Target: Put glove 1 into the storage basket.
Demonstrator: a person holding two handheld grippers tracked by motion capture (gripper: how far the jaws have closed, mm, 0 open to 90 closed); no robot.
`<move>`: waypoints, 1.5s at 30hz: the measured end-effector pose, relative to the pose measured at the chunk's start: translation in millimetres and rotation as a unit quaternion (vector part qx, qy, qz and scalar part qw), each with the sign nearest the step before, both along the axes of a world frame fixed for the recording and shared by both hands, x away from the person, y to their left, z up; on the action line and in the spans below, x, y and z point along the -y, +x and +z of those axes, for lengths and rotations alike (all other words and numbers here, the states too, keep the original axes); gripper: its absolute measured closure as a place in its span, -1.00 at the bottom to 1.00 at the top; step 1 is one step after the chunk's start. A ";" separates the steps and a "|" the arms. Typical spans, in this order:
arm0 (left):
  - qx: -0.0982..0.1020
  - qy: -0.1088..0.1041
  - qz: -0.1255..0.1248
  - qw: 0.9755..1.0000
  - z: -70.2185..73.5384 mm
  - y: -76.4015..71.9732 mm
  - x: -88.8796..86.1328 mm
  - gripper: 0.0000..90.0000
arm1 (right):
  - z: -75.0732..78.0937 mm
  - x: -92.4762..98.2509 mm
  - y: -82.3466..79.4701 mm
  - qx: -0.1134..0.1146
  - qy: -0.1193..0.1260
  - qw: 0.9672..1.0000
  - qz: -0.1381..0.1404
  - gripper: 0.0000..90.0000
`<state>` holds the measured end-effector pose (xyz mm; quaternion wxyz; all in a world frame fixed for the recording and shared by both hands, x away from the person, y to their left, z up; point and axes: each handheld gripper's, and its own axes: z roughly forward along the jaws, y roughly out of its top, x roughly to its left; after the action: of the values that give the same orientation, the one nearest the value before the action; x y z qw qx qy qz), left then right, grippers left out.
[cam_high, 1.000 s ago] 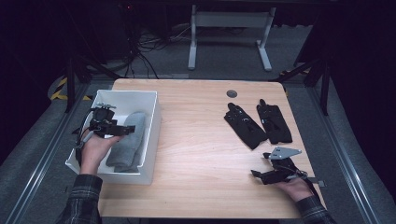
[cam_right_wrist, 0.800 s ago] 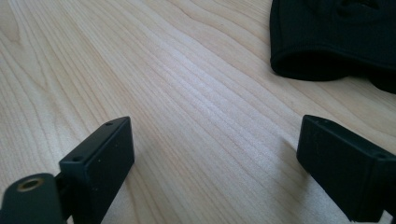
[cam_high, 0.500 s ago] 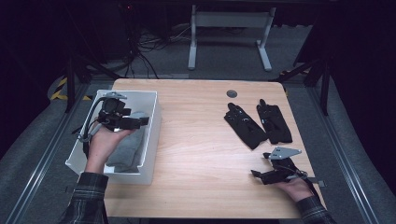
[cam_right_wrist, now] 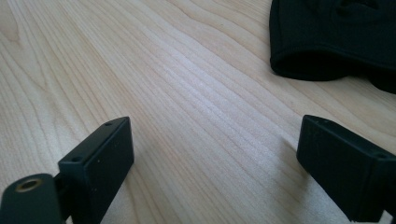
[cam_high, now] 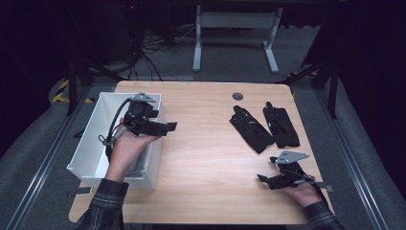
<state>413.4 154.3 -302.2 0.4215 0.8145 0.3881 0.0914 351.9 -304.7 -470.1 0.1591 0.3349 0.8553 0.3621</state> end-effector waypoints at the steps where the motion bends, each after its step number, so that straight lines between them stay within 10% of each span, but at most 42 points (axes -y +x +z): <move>1: 0.001 0.002 -0.003 1.000 0.7 -1.3 4.8 -0.66 | 0.0 0.0 0.1 0.000 0.000 1.000 0.000 -0.75; 13: 0.011 0.009 -0.043 0.999 -9.7 -16.8 64.2 -0.66 | 0.1 -0.4 -0.4 0.000 -0.002 1.000 -0.002 -0.76; 22: 0.000 0.018 -0.068 0.997 -50.4 -26.0 97.4 -0.65 | -0.2 -2.5 0.4 -0.002 -0.001 1.000 -0.006 -0.80; 30: -0.001 0.011 -0.071 0.997 -95.5 -31.4 105.4 -0.64 | -0.3 -2.1 0.3 -0.001 -0.001 1.000 -0.007 -0.80; 45: -0.025 0.067 -0.091 0.993 -147.1 -42.2 104.6 -0.67 | 17.5 3.4 4.2 0.004 0.012 1.000 -0.018 -0.48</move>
<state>371.2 49.7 -449.3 0.3622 0.8751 0.3157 0.0578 356.1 -308.1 -452.6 0.1650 0.3508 0.8442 0.3703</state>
